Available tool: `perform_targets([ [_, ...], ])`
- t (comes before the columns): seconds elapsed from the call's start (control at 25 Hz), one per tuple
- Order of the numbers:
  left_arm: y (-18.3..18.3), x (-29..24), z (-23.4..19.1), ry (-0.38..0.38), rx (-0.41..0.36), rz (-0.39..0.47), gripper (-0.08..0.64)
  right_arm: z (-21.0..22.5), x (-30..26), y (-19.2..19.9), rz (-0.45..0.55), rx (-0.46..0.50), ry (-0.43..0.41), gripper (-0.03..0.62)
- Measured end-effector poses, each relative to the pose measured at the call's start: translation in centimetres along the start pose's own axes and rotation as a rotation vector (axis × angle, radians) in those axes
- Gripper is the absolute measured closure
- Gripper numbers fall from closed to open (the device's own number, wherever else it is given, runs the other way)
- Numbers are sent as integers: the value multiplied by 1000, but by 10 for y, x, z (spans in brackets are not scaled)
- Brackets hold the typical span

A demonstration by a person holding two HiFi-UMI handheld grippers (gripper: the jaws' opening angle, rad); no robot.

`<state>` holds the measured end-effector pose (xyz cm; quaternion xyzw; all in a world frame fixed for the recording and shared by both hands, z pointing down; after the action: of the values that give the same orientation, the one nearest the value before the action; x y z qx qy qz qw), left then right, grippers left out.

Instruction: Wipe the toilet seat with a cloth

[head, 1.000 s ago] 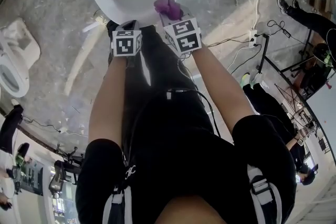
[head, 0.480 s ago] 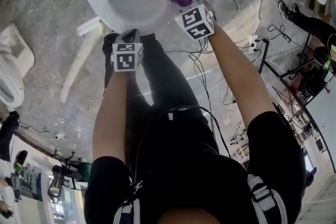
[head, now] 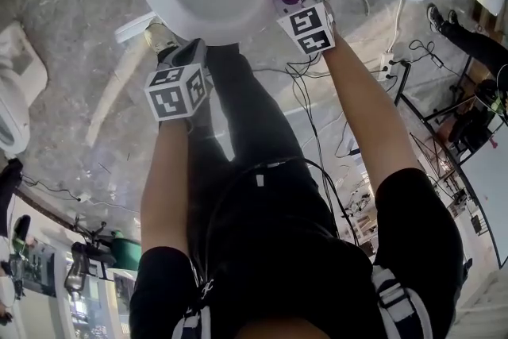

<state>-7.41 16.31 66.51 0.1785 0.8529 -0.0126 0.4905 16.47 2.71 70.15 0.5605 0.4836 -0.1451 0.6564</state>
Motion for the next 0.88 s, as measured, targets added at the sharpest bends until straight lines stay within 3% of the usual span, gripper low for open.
perform_targets([
  [0.44,-7,7,-13,3,-29,-6,551,-66,12,15,53,-218,15,545],
  [0.88,-15,22,-45,13,-60,-54,551,-141,-5,-16,16,-483,-82,545],
])
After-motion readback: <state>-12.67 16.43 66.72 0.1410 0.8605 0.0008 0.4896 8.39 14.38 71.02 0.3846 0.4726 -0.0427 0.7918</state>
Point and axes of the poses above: the fingertips, and each gripper's own axes: x backward along the fingers, z to its right, y out of its underside, the point moved 10 cm from there along x, backward along the fingers, and after that the axes turned 9 degrees about x, right-handed, at the moved point
